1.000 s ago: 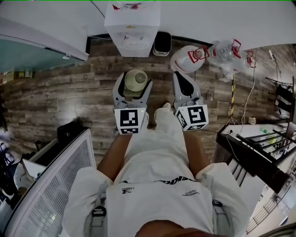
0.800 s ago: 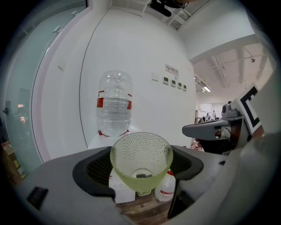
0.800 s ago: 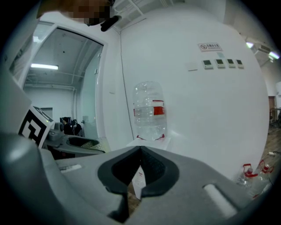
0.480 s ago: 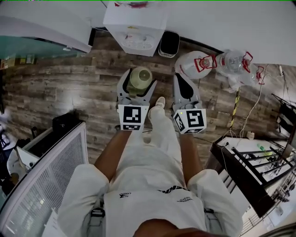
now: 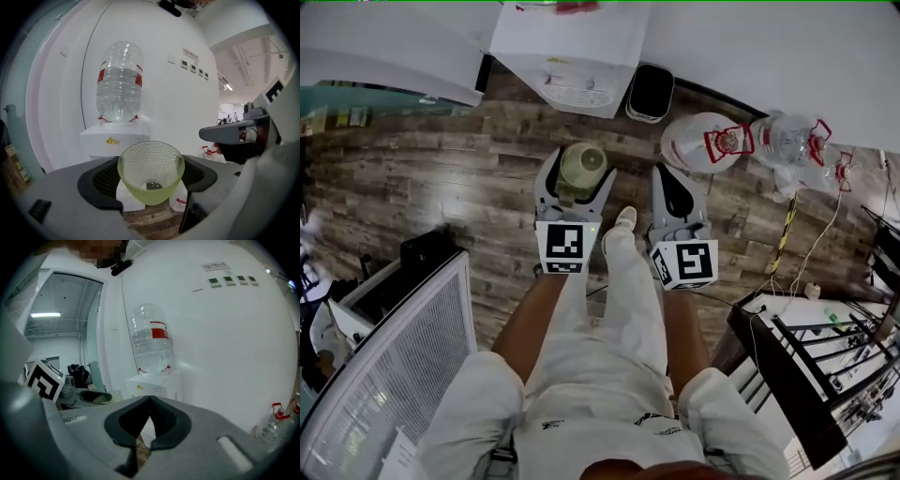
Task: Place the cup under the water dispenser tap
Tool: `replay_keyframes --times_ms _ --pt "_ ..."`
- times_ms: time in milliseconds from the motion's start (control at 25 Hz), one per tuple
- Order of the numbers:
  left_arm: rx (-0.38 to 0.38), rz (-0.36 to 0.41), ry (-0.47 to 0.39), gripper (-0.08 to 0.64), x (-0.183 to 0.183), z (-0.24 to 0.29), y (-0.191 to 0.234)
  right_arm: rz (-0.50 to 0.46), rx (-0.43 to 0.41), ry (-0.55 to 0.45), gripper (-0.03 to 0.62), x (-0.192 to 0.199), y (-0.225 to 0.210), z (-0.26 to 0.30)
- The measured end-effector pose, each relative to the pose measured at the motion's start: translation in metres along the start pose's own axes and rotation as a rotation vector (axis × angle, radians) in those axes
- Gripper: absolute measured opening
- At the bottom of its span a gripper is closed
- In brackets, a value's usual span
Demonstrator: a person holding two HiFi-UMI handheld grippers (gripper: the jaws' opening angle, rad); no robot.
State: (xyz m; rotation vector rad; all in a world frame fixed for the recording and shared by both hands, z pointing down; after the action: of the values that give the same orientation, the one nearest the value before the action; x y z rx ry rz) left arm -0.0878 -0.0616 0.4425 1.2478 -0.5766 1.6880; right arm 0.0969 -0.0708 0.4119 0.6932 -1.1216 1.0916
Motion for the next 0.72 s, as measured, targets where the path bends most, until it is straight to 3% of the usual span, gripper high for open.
replay_keyframes --times_ms 360,720 --pt "-0.037 0.026 -0.018 0.376 0.048 0.047 0.026 -0.009 -0.011 -0.015 -0.002 0.039 -0.006 0.042" --pt "-0.047 0.044 0.016 0.377 0.096 0.096 0.054 -0.010 0.008 -0.008 -0.002 0.078 -0.019 0.071"
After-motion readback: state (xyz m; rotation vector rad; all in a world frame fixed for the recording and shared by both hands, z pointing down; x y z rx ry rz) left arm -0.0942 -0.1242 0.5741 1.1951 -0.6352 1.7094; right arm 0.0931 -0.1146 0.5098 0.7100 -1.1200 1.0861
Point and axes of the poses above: the fingertips, and each gripper's own axes: z forward along the fingers, y to its left, x out of its underside, the point moved 9 cm from there along -z, backward along the fingers, and after that the axes turned 12 degrees about x, right-handed, at the moved point
